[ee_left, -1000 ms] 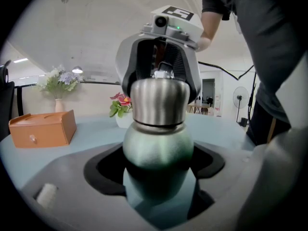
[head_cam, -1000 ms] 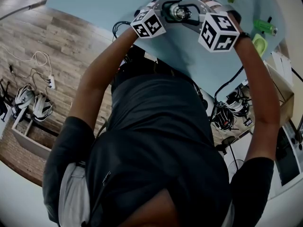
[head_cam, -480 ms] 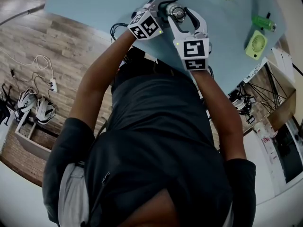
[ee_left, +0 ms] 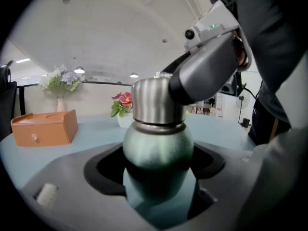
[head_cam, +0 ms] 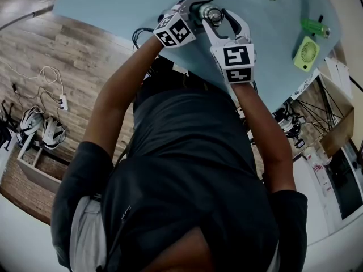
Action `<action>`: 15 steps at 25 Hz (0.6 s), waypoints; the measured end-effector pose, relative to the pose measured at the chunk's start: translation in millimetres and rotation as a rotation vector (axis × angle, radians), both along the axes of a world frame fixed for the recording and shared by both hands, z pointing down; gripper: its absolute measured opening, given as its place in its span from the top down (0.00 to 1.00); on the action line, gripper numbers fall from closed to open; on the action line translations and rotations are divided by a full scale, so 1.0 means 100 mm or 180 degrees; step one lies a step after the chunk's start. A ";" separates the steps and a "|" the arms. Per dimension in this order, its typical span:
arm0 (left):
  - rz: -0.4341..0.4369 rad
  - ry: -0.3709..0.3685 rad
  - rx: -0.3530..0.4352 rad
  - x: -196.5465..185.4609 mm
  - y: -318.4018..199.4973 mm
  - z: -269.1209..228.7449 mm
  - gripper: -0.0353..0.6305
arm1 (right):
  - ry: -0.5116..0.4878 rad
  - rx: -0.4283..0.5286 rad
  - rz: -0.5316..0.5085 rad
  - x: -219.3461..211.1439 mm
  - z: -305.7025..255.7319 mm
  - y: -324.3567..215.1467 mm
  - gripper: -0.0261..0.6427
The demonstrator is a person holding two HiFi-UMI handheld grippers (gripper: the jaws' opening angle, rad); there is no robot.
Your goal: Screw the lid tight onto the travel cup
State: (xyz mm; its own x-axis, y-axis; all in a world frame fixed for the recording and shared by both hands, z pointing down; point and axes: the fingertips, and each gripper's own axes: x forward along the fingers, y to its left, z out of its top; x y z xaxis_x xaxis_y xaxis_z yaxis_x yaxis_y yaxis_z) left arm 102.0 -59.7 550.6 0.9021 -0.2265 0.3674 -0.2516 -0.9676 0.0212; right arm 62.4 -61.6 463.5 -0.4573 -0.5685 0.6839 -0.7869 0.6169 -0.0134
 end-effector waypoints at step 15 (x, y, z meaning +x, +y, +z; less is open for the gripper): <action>0.0008 0.0002 -0.0006 0.01 -0.01 0.02 0.30 | 0.1867 0.0028 -0.4647 0.03 0.09 0.26 0.58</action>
